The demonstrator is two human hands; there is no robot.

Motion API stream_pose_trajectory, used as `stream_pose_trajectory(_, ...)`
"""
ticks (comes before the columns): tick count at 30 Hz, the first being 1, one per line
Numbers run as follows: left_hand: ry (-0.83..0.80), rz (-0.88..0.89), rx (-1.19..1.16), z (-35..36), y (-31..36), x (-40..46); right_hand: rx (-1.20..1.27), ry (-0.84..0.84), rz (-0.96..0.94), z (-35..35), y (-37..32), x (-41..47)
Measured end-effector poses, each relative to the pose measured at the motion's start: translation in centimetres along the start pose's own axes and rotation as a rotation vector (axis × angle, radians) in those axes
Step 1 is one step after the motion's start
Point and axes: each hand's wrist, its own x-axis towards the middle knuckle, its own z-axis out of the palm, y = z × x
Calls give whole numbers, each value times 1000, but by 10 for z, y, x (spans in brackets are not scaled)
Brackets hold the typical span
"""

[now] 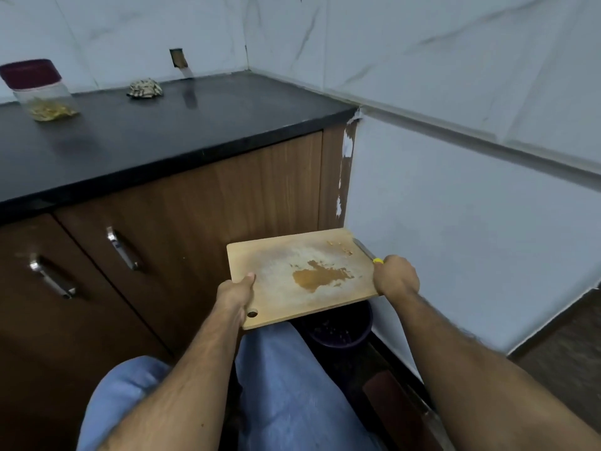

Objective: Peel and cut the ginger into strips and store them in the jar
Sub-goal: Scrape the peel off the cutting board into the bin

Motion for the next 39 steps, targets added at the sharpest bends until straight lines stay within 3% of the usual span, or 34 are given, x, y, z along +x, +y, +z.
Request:
stream_pose_trajectory(4,23,-41,31,14,-14,19,-116,-7,-16,27,2,5)
stream_pose_trajectory(9,90,-73,73,37,-32,28,-168,-87,-194,56,-6,9)
stream_pose_trajectory(14,155,-113,86,54,-37,32,-168,-210,-187,90,1,17)
stream_pose_trajectory(22,240,-161,182,67,-48,37,-220,-227,-258,123,-2,30)
stream_pose_trajectory(39,292,-268,404,73,-57,36,-176,-359,-167,168,30,37)
